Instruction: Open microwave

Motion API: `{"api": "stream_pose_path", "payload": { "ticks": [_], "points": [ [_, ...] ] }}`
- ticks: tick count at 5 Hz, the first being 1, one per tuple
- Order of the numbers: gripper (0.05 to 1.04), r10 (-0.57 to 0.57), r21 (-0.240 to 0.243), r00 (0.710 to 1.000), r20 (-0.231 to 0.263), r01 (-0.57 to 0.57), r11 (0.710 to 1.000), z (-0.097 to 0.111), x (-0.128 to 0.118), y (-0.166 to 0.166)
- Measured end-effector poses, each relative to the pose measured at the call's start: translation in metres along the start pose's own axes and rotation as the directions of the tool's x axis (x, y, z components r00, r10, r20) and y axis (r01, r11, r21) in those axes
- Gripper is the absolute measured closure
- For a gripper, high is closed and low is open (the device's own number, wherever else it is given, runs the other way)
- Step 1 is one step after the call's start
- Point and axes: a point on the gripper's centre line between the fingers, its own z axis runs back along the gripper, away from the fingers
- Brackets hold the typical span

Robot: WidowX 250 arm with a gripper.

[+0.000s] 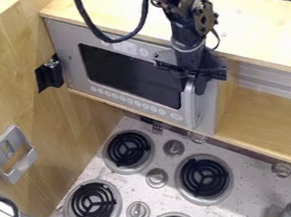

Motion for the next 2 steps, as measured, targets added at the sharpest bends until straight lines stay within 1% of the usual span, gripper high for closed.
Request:
{"api": "stream_pose_path", "payload": {
  "ticks": [1, 2],
  "points": [
    [0.72, -0.031, 0.027, 0.999, -0.033, 0.032, 0.999, 0.005, -0.013, 0.002],
    [0.72, -0.029, 0.052, 0.997, -0.066, 0.033, 0.998, 0.014, -0.032, 0.011]
  ]
}}
